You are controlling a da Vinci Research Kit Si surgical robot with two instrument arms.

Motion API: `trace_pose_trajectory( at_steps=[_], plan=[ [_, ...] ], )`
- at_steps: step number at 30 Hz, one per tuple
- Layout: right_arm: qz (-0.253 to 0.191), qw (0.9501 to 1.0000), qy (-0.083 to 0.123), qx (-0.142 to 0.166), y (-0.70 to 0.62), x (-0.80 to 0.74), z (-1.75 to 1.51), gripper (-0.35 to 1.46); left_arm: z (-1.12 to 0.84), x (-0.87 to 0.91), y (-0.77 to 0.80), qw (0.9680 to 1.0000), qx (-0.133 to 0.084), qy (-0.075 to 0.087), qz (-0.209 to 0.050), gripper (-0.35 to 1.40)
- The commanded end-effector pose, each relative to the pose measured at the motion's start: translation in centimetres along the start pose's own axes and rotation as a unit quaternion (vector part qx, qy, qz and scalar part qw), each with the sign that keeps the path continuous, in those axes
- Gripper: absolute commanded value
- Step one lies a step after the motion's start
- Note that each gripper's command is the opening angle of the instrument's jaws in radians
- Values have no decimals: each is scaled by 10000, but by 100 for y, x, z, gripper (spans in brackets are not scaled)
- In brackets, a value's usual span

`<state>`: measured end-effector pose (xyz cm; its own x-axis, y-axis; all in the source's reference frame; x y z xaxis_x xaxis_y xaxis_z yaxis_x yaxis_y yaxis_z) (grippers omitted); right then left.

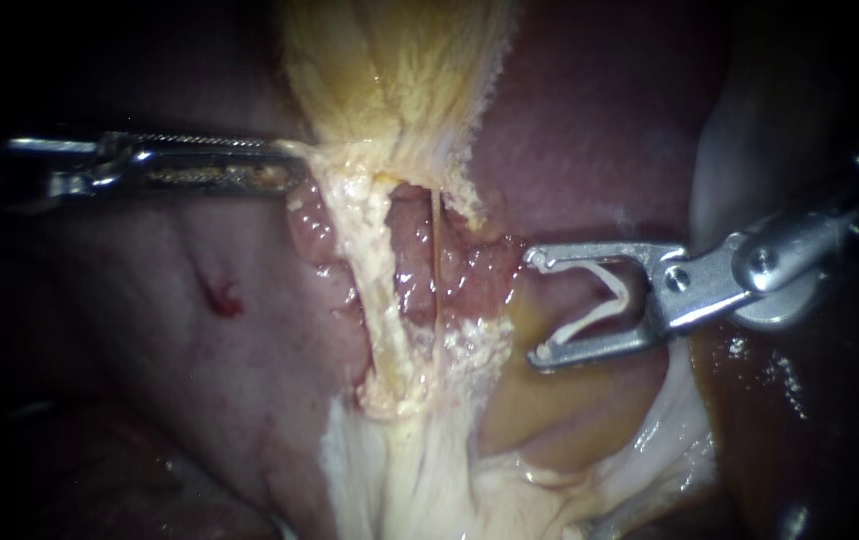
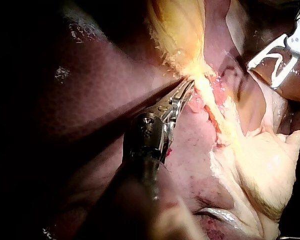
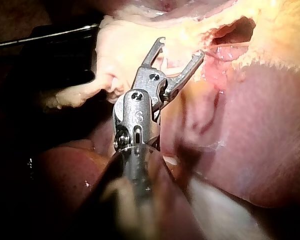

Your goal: Grabbing gallbladder

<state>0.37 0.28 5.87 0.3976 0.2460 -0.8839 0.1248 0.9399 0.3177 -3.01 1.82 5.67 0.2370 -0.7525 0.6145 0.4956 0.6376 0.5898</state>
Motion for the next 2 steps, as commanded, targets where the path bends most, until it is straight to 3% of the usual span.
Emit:
trace_pose_trajectory(
  at_steps=[1, 2],
  plan=[
    [1, 10000, 0, -1, 0, 0, 0, 50, 0, 0, 0, 10000, 5, 3, -1, -35],
    [1, 10000, 0, -1, 0, 0, 0, 50, 0, 0, 0, 10000, 5, 3, -1, -35]
  ],
)
